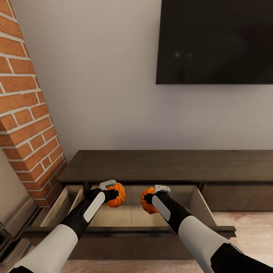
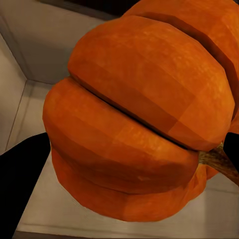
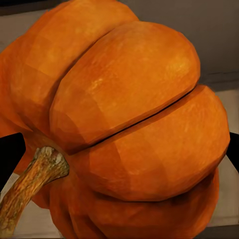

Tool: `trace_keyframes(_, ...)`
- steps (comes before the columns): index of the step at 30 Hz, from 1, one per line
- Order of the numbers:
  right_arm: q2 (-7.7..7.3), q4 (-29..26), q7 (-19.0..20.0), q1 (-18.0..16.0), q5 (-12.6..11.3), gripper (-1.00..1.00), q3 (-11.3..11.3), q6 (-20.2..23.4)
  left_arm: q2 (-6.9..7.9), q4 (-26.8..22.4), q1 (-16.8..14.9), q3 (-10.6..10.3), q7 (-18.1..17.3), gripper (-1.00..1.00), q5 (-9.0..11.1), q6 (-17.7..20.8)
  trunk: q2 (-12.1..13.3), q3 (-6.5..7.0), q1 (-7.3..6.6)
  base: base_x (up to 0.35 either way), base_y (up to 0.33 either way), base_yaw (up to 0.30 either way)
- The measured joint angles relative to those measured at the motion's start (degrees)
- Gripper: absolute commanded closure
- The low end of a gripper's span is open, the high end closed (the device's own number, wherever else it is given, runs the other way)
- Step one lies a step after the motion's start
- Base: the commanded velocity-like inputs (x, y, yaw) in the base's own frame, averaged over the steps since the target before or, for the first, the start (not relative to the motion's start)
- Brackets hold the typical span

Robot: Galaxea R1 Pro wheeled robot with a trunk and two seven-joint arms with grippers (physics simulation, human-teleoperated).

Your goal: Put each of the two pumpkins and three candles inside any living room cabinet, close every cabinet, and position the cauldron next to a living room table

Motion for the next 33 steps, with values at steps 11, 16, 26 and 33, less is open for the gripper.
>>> trace_keyframes(11, 0.00, 0.0, 0.0, 0.0, 0.0, 1.00, 0.0, -0.2, 0.04, -0.1, 0.0, 0.0, -0.1, 1.00, 0.0, 0.0, 0.0, 0.00, 0.02, 0.102, 0.000, 0.000)
trace_keyframes(16, -0.01, 0.0, 0.1, 0.0, 0.0, 1.00, 0.0, -0.2, 0.11, -0.2, 0.0, 0.0, 0.0, 1.00, -0.1, 0.1, 0.0, -0.22, 0.06, 0.002, 0.000, 0.000)
trace_keyframes(26, 0.00, 0.0, 0.2, 0.0, -0.1, 1.00, 0.0, -0.2, 0.02, -0.1, 0.0, 0.0, 0.0, 1.00, 0.0, 0.1, -0.1, -2.44, 0.31, 0.000, 0.000, 0.000)
trace_keyframes(33, 0.00, 0.0, 0.3, 0.0, -0.1, 1.00, 0.0, -0.2, 0.06, -0.1, 0.0, 0.0, 0.1, 1.00, -0.1, 0.2, -0.2, -3.99, 0.49, 0.000, 0.000, 0.000)
